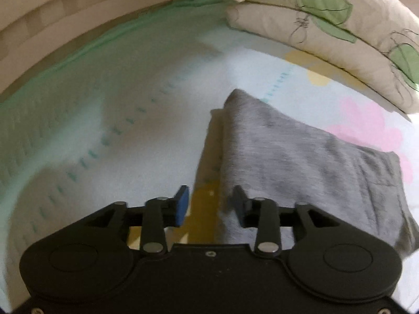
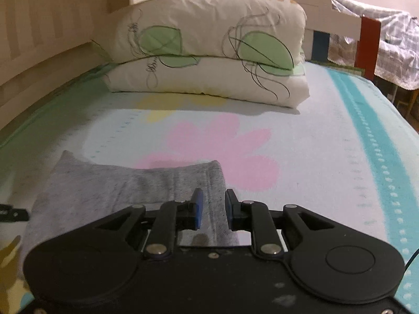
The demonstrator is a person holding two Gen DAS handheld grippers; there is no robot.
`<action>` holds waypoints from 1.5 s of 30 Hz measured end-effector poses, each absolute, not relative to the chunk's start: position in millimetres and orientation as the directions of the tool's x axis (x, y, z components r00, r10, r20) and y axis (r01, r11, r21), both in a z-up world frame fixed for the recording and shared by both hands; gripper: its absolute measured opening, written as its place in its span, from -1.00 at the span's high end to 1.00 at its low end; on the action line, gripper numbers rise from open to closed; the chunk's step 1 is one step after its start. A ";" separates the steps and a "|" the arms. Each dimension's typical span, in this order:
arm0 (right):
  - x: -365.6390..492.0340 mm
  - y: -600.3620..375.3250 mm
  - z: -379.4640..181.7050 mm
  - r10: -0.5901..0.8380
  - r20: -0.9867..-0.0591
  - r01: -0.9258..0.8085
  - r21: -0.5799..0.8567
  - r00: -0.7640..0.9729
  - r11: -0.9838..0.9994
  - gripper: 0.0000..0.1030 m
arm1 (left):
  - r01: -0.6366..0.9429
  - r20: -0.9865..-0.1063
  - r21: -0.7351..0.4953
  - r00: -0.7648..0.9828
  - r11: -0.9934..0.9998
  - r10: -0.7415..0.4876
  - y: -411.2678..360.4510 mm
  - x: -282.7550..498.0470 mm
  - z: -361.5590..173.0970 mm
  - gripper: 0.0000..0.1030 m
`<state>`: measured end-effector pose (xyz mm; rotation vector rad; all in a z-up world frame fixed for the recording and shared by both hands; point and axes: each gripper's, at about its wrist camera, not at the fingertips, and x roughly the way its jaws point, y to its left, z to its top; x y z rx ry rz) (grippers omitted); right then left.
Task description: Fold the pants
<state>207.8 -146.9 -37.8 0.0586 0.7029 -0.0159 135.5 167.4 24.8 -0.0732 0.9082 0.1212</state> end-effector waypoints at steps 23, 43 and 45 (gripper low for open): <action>136.2 -106.0 1.5 0.092 -0.628 -0.081 0.046 0.773 0.996 0.29 | -0.067 -0.736 -0.054 0.677 0.996 0.006 139.8 47.7 62.9 -0.19; 105.0 -112.2 8.8 0.048 -0.645 -0.049 0.017 0.763 0.999 0.25 | 0.018 -0.744 -0.060 0.666 0.998 -0.057 112.2 14.9 59.8 -0.26; 104.7 -112.0 9.0 0.050 -0.645 -0.050 0.018 0.763 0.999 0.24 | 0.021 -0.746 -0.058 0.664 0.998 -0.058 112.1 14.8 59.8 -0.26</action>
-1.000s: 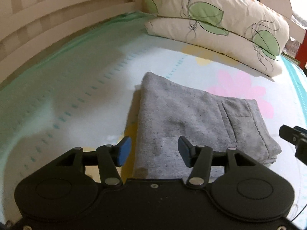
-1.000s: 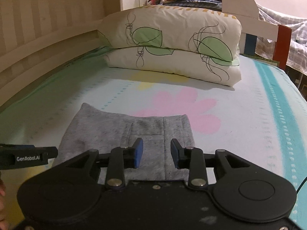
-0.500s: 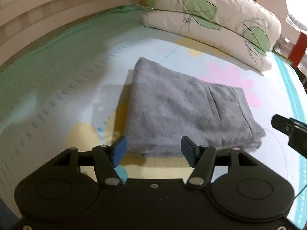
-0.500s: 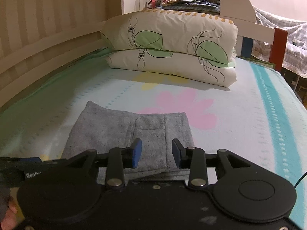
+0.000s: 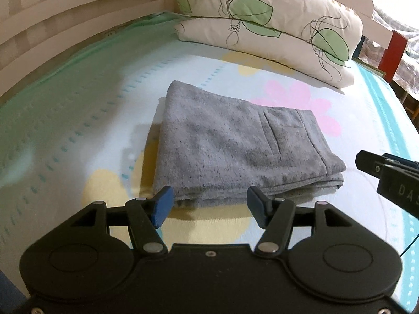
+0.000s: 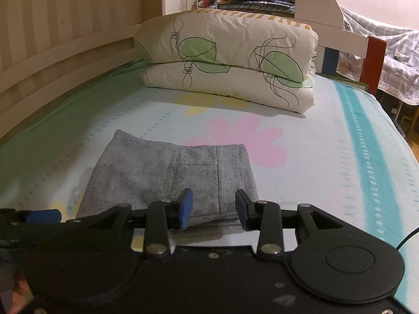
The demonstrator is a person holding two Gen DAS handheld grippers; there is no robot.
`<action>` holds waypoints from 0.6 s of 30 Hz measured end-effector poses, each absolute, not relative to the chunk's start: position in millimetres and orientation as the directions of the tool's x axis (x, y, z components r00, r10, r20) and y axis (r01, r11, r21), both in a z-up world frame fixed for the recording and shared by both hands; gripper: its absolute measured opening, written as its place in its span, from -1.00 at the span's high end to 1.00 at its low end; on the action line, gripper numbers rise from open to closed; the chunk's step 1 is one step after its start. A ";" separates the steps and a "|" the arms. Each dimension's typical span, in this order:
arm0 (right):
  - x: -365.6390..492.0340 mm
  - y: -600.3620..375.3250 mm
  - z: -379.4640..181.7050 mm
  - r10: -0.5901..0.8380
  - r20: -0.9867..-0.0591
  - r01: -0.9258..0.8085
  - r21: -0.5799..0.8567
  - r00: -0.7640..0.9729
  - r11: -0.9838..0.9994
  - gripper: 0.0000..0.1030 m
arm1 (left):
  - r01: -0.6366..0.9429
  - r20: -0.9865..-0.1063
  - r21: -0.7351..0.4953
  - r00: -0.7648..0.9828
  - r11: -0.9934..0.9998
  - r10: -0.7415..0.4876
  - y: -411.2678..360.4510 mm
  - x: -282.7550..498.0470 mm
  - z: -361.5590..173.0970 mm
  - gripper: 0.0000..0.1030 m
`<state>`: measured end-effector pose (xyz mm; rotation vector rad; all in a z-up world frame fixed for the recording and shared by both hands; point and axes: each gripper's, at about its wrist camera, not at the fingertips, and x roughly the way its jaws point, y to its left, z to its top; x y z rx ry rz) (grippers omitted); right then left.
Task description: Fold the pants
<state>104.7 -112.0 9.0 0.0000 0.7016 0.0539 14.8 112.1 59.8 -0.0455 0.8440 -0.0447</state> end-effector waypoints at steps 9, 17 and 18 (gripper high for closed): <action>103.0 -108.8 9.2 0.052 -0.648 -0.052 0.019 0.760 0.998 0.24 | 0.003 -0.751 -0.061 0.659 0.998 -0.048 114.1 16.6 59.2 -0.26; 103.9 -108.5 8.1 0.063 -0.652 -0.063 0.022 0.756 0.998 0.24 | -0.005 -0.750 -0.056 0.660 0.998 -0.039 113.2 17.2 59.6 -0.26; 104.2 -108.0 7.7 0.064 -0.653 -0.064 0.023 0.755 0.998 0.24 | -0.006 -0.750 -0.055 0.661 0.998 -0.037 113.2 17.1 59.6 -0.26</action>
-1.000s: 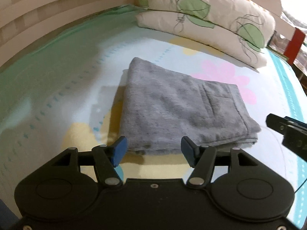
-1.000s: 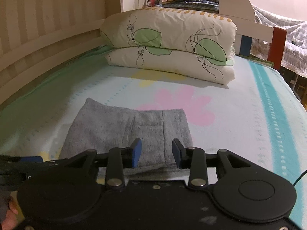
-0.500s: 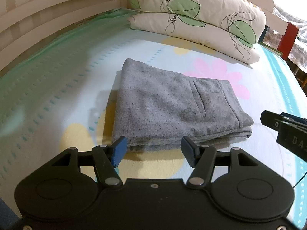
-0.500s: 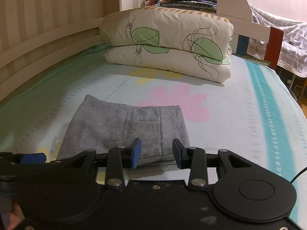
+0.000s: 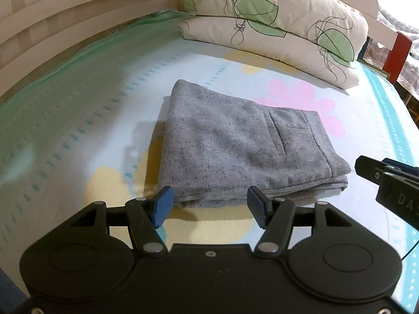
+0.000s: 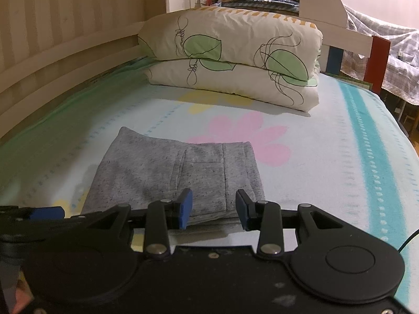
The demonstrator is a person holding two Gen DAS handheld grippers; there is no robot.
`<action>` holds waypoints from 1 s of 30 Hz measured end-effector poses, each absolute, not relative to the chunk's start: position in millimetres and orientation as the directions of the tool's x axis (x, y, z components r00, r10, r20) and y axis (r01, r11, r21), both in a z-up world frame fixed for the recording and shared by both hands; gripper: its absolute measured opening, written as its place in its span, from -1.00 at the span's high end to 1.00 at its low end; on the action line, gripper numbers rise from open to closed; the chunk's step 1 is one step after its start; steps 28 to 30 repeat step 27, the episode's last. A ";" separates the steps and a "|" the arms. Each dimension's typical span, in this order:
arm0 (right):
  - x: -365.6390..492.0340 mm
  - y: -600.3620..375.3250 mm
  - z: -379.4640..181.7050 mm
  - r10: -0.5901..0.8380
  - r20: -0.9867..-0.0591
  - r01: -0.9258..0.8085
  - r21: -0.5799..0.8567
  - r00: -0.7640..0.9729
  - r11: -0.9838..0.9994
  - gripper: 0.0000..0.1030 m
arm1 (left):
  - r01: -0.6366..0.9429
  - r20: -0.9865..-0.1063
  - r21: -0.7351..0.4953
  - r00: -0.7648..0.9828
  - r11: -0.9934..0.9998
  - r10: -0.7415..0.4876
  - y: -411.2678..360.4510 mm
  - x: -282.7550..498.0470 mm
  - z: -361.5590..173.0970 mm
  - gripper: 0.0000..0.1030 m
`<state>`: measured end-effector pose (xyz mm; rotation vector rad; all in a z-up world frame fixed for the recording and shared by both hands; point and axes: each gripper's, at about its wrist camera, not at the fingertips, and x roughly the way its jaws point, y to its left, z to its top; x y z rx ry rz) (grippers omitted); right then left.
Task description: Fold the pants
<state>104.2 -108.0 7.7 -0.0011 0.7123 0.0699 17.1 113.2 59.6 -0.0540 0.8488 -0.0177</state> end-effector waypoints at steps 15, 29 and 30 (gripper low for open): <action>107.4 -108.3 7.0 0.079 -0.657 -0.074 0.035 0.750 0.997 0.23 | -0.019 -0.753 -0.032 0.658 0.999 -0.012 112.3 19.3 58.5 -0.26; 109.0 -109.6 4.3 0.085 -0.663 -0.070 0.049 0.744 0.996 0.23 | -0.016 -0.727 0.022 0.686 1.000 0.027 109.1 16.6 57.9 -0.25; 109.0 -109.6 4.3 0.085 -0.663 -0.070 0.049 0.744 0.996 0.23 | -0.016 -0.727 0.022 0.686 1.000 0.027 109.1 16.6 57.9 -0.25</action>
